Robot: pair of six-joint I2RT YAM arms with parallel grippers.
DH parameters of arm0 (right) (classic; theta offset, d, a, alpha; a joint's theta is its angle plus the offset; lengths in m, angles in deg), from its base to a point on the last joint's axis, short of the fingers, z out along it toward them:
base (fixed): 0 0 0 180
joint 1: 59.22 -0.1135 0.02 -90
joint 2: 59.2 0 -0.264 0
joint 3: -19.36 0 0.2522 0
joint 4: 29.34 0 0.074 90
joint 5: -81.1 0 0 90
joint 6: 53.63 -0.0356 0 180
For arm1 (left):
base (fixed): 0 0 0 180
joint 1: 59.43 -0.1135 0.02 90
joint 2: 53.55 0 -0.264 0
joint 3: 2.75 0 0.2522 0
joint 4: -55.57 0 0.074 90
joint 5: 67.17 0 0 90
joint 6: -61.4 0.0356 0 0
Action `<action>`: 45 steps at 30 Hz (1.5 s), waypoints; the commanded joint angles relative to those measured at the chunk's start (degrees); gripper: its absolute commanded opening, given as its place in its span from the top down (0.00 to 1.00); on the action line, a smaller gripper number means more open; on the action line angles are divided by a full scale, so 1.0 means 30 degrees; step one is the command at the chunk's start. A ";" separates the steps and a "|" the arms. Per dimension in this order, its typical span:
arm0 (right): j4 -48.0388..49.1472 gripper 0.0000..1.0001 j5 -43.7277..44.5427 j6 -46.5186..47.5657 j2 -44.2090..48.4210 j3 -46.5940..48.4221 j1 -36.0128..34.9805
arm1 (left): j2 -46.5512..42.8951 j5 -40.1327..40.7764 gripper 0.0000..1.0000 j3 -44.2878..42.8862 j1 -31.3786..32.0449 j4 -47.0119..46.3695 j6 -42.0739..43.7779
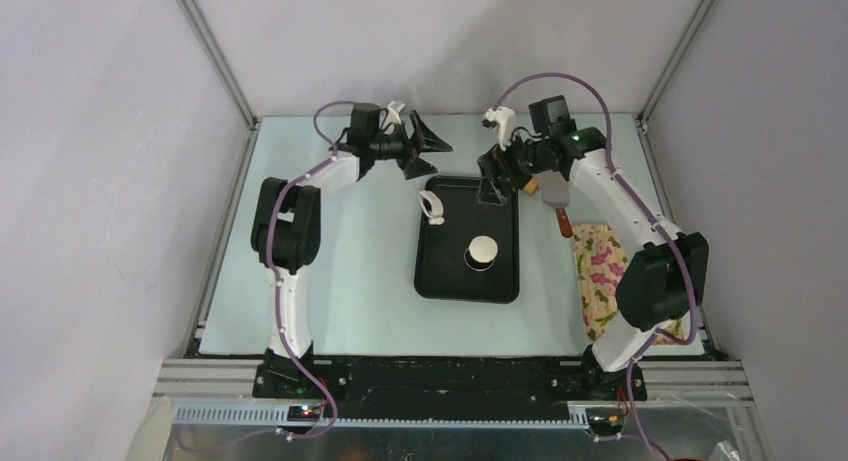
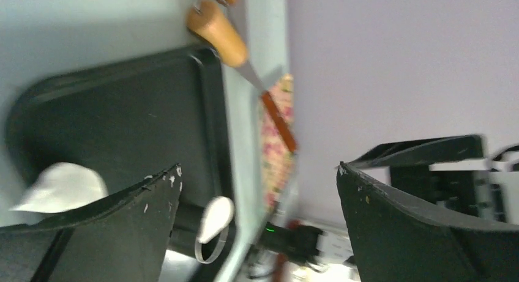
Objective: Roll out the dumpling wrappers from the dough
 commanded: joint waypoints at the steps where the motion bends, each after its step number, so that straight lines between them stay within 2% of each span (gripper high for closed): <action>1: 0.1463 0.01 0.7351 -0.0478 0.1137 -0.0868 0.0789 | -0.2524 0.3627 0.00 -0.3054 -0.0156 1.0022 1.0728; 3: 0.1606 0.01 1.0079 -0.0379 0.1104 -0.1371 0.1419 | -0.3421 0.4907 0.00 -0.3301 -0.0326 1.1531 1.2951; 6: 0.1026 0.01 1.1062 -0.0833 0.0332 -0.1740 0.2911 | -0.4480 0.7204 0.00 -0.3332 -0.0412 1.3844 1.5672; 10: -0.0340 0.01 1.1814 -0.1138 -0.1502 -0.1653 0.4304 | -0.6626 0.9541 0.00 -0.1462 -0.0410 1.4586 1.8324; 17: -0.1544 0.02 1.2654 -0.1373 -0.4967 -0.0656 0.5548 | -0.9332 1.1007 0.00 0.0863 -0.0420 1.4581 1.8854; 21: -0.2839 0.11 1.2228 -0.1501 -0.6377 -0.0165 0.5655 | -1.0139 1.1373 0.00 0.1224 -0.0423 1.4542 1.8987; 24: -0.3746 0.24 1.1932 -0.1520 -0.6882 0.0051 0.5660 | -1.0471 1.1404 0.00 0.1385 -0.0444 1.4563 1.8912; 31: -0.4094 0.27 1.2508 -0.1631 -0.7804 0.0762 0.5513 | -1.0679 1.1492 0.00 0.1760 -0.0415 1.4293 1.8693; 34: -0.4586 0.41 1.2745 -0.1543 -0.8577 0.1543 0.5441 | -1.0755 1.1539 0.00 0.1817 -0.0448 1.4251 1.8673; 35: -0.4836 0.51 1.2738 -0.1464 -0.8628 0.1649 0.5429 | -1.0779 1.1581 0.00 0.1849 -0.0453 1.4248 1.8672; 36: -0.4951 0.57 1.2726 -0.1378 -0.8577 0.1802 0.5421 | -1.0833 1.1642 0.00 0.1874 -0.0457 1.4246 1.8672; 37: -0.5133 0.69 1.2728 -0.1329 -0.8510 0.1851 0.5419 | -1.0891 1.1662 0.00 0.1900 -0.0473 1.4231 1.8672; 38: -0.5246 0.75 1.2782 -0.1191 -0.8233 0.1940 0.5418 | -1.0920 1.1654 0.00 0.1899 -0.0466 1.4220 1.8672; 39: -0.5543 0.89 1.2800 -0.1089 -0.8045 0.1994 0.5447 | -1.0964 1.1653 0.00 0.1928 -0.0482 1.4218 1.8672; 40: -0.5627 0.96 1.3342 -0.0823 -0.7633 0.2108 0.5469 | -1.0971 1.1638 0.00 0.1943 -0.0485 1.4209 1.8672; 41: -0.5910 1.00 1.3851 -0.0671 -0.7098 0.2166 0.5502 | -1.0984 1.1630 0.00 0.1932 -0.0480 1.4198 1.8657; 45: -0.7648 1.00 1.5808 0.0778 -0.5462 0.2855 0.5780 | -1.1026 1.1574 0.00 0.1993 -0.0472 1.4188 1.8762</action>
